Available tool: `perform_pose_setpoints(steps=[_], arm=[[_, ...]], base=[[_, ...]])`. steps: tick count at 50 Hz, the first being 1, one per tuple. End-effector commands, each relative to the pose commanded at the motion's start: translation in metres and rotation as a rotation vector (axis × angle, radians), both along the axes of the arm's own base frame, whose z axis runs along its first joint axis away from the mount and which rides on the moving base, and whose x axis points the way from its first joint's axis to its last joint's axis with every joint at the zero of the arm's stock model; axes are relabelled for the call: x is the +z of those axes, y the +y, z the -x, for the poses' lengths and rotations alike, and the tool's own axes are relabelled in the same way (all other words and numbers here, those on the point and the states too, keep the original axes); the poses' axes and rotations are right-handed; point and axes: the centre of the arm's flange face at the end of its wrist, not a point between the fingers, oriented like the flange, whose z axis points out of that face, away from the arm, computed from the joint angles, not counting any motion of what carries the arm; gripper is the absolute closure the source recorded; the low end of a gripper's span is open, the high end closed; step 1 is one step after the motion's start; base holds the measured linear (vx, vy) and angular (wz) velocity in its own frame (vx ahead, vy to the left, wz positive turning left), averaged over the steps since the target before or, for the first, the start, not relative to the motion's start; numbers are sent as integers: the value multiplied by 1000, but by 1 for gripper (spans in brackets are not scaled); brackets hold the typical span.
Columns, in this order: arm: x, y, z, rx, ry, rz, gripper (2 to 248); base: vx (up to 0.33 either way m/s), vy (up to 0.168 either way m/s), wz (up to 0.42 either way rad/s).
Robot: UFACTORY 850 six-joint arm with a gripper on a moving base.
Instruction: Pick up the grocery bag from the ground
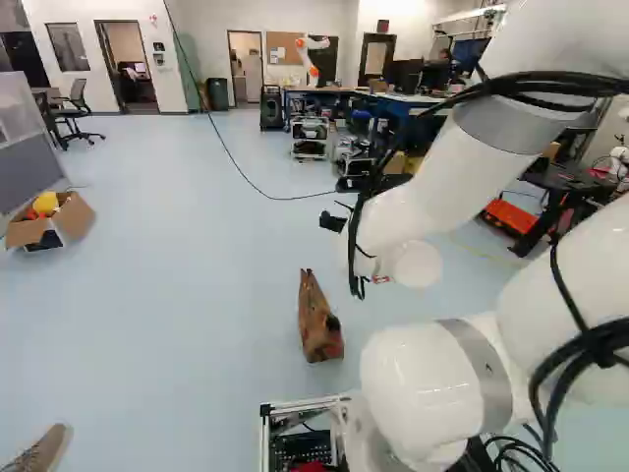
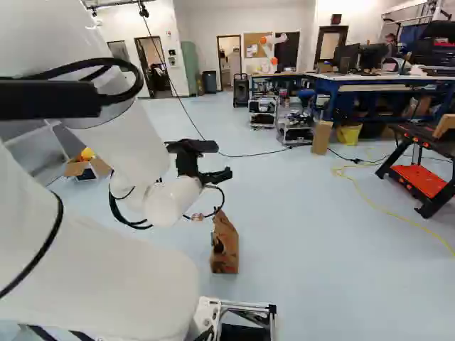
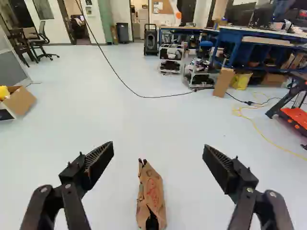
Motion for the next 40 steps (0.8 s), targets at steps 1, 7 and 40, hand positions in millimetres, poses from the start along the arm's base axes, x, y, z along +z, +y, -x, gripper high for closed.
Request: perform_pose_setpoints(steps=[1, 7, 40], arm=[[0, 0, 0, 0, 0, 0, 3], [0, 0, 0, 0, 0, 0, 3], [3, 10, -41, 33, 39, 1, 3]], base=[[0, 0, 0], [0, 0, 0], [0, 0, 0]])
